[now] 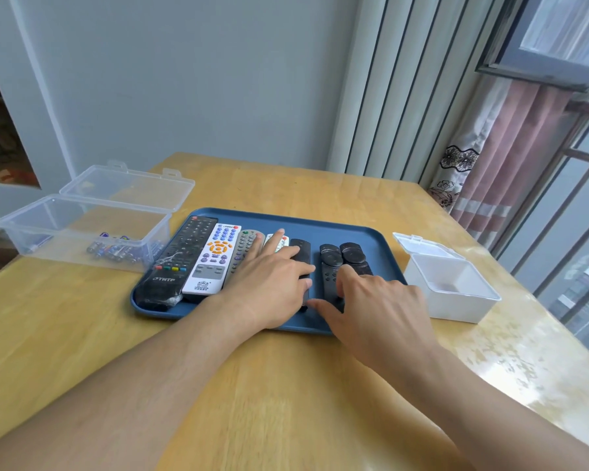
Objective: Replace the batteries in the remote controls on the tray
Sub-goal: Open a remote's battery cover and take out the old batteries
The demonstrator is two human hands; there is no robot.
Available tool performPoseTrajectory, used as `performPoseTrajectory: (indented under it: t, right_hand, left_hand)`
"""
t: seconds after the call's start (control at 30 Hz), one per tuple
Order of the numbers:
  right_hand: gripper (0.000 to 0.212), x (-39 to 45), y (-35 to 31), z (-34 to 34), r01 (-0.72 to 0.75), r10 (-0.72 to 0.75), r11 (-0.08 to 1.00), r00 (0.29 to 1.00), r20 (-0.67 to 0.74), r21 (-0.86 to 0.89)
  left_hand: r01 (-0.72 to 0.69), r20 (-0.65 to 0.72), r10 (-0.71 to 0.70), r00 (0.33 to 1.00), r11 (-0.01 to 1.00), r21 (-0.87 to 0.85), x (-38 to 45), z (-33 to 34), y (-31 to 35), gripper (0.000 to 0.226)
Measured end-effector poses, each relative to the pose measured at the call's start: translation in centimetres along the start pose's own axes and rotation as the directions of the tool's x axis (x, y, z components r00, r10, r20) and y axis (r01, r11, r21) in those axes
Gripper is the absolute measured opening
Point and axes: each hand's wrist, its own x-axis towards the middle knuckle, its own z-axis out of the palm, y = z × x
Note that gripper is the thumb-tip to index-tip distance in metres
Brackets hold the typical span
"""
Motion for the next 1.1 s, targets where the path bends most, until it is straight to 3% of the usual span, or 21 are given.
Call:
performPoseTrajectory:
  t: [0.13,0.3,0.43,0.6,0.73,0.8,0.83,0.9,0.93,1.0,1.1]
  right_hand:
    - [0.035,0.0,0.2,0.0,-0.007,0.006,0.999,1.000,0.025,0.032]
    - [0.043,-0.6,0.2,-0.1,0.001,-0.002,0.999,1.000,0.029,0.039]
    - [0.037,-0.3,0.3,0.0,-0.032,0.028,0.995,0.998,0.051,0.090]
    - [0.029,0.1,1.1,-1.4,-0.094,0.110,0.985,0.988,-0.106,0.144]
    - [0.025,0.7,2.4,-2.4,-0.128,0.192,0.937,0.966,-0.175,0.324]
    - [0.022,0.9,2.8,-2.6,-0.121,0.250,0.773,0.960,-0.124,0.623]
    - [0.019,1.0,3.0,-2.7,-0.119,0.275,0.595,0.959,-0.063,0.795]
    - [0.019,1.0,3.0,-3.0,-0.131,0.272,0.200,0.959,0.073,0.971]
    - [0.019,1.0,3.0,-3.0,-0.147,0.243,0.078,0.962,0.124,0.986]
    - [0.020,0.9,2.9,-2.9,-0.192,0.183,-0.042,0.963,0.197,0.980]
    - [0.028,1.0,2.8,-2.1,-0.276,0.118,-0.146,0.949,0.294,0.950]
  left_hand:
    - [0.006,-0.005,-0.006,1.000,1.000,0.001,-0.2,0.0,0.0,0.044]
    - [-0.005,0.011,0.005,1.000,1.000,0.012,-0.2,-0.1,0.0,0.043]
    - [-0.008,0.001,0.008,1.000,1.000,0.009,-0.3,0.0,-0.1,0.044]
    - [-0.016,-0.054,0.018,0.998,0.999,0.039,-0.4,-0.2,0.4,0.046]
    - [-0.037,-0.126,0.024,0.992,0.995,-0.096,-0.4,-0.3,1.1,0.049]
    - [-0.038,-0.148,-0.005,0.989,0.957,-0.286,-0.5,-0.4,1.7,0.051]
    - [-0.028,-0.143,-0.036,0.989,0.907,-0.421,-0.6,-0.5,2.0,0.049]
    - [-0.043,-0.126,-0.070,0.990,0.690,-0.722,-0.7,-0.9,2.7,0.040]
    - [-0.068,-0.131,-0.079,0.988,0.538,-0.840,-0.7,-1.1,3.1,0.037]
    - [-0.109,-0.162,-0.162,0.973,0.291,-0.950,-0.8,-1.5,3.8,0.031]
    - [-0.159,-0.202,-0.305,0.931,0.161,-0.974,-0.9,-1.7,4.1,0.024]
